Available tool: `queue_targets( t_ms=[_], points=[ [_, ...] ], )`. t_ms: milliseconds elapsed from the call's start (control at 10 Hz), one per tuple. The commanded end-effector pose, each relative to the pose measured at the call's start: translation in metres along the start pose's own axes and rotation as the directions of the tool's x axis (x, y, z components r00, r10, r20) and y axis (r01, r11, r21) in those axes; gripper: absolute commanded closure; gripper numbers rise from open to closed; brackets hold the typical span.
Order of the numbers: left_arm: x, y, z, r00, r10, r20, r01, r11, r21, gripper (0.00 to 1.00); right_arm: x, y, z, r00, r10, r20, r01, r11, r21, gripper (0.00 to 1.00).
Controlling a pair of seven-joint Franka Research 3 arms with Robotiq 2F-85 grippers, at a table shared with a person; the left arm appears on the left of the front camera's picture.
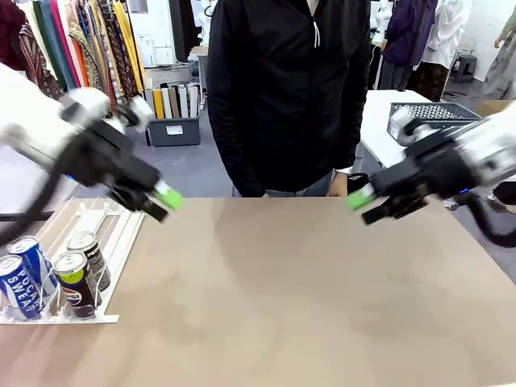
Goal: Retrieve and store the cans from the dispenser.
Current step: Pick up one can from the Automatic Can Dispenser and place it in the middle of the table.
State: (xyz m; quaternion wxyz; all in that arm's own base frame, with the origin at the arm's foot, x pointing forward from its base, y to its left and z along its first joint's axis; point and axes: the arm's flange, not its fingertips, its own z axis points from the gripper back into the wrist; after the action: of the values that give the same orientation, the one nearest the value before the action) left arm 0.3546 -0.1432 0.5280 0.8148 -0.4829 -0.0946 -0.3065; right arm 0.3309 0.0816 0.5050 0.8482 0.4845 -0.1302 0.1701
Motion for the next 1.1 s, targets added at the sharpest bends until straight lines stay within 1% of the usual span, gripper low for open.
queue_targets(
  t_ms=[0,100,200,300,400,500,600,700,800,900,1000],
  points=[
    [-0.025,0.014,0.084,0.968,0.216,0.13,-0.187,0.961,-0.206,0.0,-0.034,-0.016,0.064,0.981,-0.102,0.167,0.077,0.986,0.15,0.0],
    [-0.045,0.018,0.133,0.944,0.243,0.223,-0.2,0.959,-0.2,0.0,-0.052,-0.028,0.104,0.954,-0.158,0.255,0.114,0.977,0.178,0.0],
    [-0.07,0.028,0.174,0.913,0.269,0.307,-0.211,0.955,-0.21,0.0,-0.073,-0.043,0.14,0.924,-0.214,0.317,0.157,0.968,0.196,0.0],
    [-0.104,0.042,0.214,0.849,0.341,0.404,-0.258,0.934,-0.245,0.0,-0.096,-0.058,0.168,0.884,-0.278,0.375,0.206,0.953,0.222,0.0],
    [-0.14,0.056,0.239,0.789,0.379,0.484,-0.278,0.922,-0.27,0.0,-0.115,-0.071,0.188,0.846,-0.33,0.42,0.247,0.939,0.24,0.0],
    [-0.18,0.068,0.26,0.721,0.41,0.56,-0.275,0.91,-0.311,0.0,-0.133,-0.085,0.203,0.807,-0.374,0.457,0.279,0.923,0.265,0.0],
    [-0.214,0.077,0.27,0.652,0.433,0.623,-0.276,0.9,-0.336,0.0,-0.148,-0.099,0.212,0.757,-0.424,0.498,0.308,0.903,0.3,0.0],
    [-0.246,0.078,0.275,0.588,0.461,0.665,-0.305,0.887,-0.346,0.0,-0.158,-0.107,0.216,0.736,-0.449,0.506,0.322,0.89,0.322,0.0],
    [-0.255,0.078,0.274,0.556,0.472,0.684,-0.324,0.881,-0.345,0.0,-0.155,-0.113,0.216,0.725,-0.463,0.511,0.337,0.884,0.324,0.0],
    [-0.251,0.074,0.273,0.55,0.474,0.688,-0.348,0.879,-0.326,0.0,-0.149,-0.116,0.211,0.718,-0.475,0.508,0.364,0.879,0.308,0.0],
    [-0.237,0.071,0.269,0.526,0.437,0.729,-0.422,0.879,-0.223,0.0,-0.153,-0.117,0.248,0.715,-0.481,0.507,0.364,0.876,0.318,0.0]
  ],
)
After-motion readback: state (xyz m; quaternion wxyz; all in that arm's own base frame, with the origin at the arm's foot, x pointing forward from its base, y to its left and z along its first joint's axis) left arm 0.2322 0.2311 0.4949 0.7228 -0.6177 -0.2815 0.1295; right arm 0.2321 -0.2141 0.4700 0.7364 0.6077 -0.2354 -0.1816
